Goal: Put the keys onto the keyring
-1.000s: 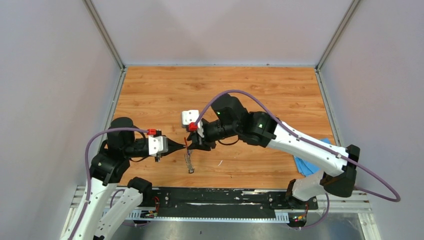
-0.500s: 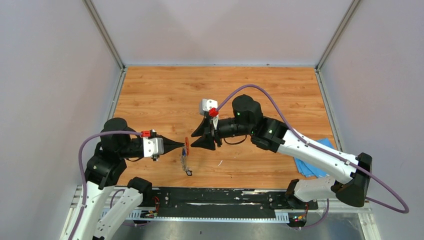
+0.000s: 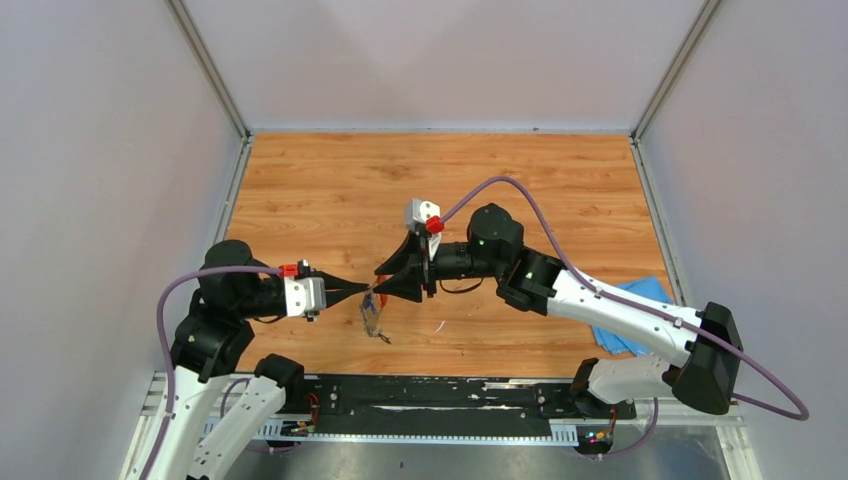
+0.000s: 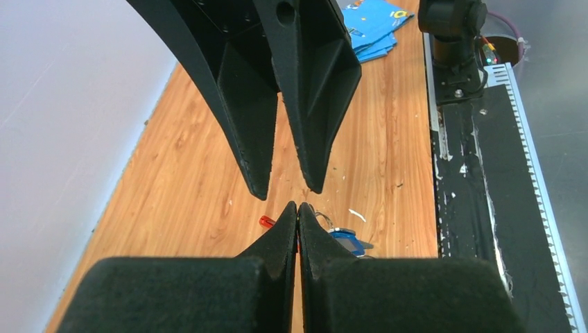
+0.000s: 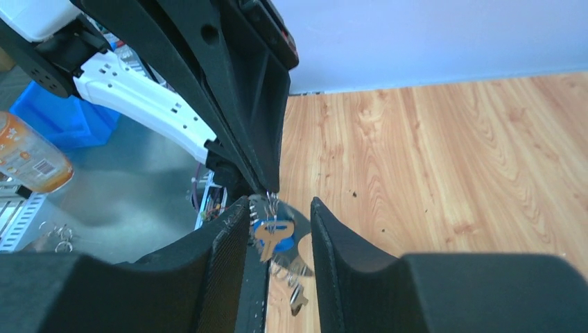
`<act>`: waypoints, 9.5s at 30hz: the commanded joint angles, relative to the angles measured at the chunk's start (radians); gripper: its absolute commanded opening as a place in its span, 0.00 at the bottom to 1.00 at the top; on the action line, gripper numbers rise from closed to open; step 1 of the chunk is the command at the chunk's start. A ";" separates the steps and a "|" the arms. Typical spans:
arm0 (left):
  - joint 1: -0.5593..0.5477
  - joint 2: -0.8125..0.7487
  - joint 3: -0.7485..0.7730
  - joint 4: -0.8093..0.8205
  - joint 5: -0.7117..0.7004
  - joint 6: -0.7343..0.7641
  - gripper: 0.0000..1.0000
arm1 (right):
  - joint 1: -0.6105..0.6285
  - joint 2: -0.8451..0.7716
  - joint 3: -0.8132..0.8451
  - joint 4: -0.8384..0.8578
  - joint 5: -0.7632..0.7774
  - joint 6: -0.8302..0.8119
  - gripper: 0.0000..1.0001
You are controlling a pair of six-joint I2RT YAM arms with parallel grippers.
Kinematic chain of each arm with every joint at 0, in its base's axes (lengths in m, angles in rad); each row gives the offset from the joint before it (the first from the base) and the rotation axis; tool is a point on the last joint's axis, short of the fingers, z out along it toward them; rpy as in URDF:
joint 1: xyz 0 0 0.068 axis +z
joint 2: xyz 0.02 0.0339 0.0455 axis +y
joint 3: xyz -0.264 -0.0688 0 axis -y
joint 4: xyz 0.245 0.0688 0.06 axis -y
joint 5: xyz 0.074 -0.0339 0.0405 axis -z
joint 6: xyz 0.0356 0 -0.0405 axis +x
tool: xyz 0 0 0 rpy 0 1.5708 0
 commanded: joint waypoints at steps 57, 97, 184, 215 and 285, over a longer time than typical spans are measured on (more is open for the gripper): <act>0.049 0.160 -0.175 -0.121 -0.517 0.391 0.46 | -0.026 0.545 0.084 -0.081 0.411 -0.155 0.47; 0.170 1.360 0.335 -0.580 -0.385 0.789 0.45 | -0.354 0.442 -0.288 0.415 0.032 0.238 0.47; -0.125 0.471 0.453 -0.414 -0.347 0.621 0.00 | -0.338 -0.043 -0.154 0.332 -0.209 0.112 0.45; -0.125 0.397 0.486 -0.415 -0.059 0.553 0.00 | -0.111 -0.059 0.057 0.015 -0.166 -0.386 0.33; -0.205 0.282 0.421 -0.414 0.073 0.659 0.00 | -0.222 0.339 0.596 -0.917 -0.704 -0.890 0.49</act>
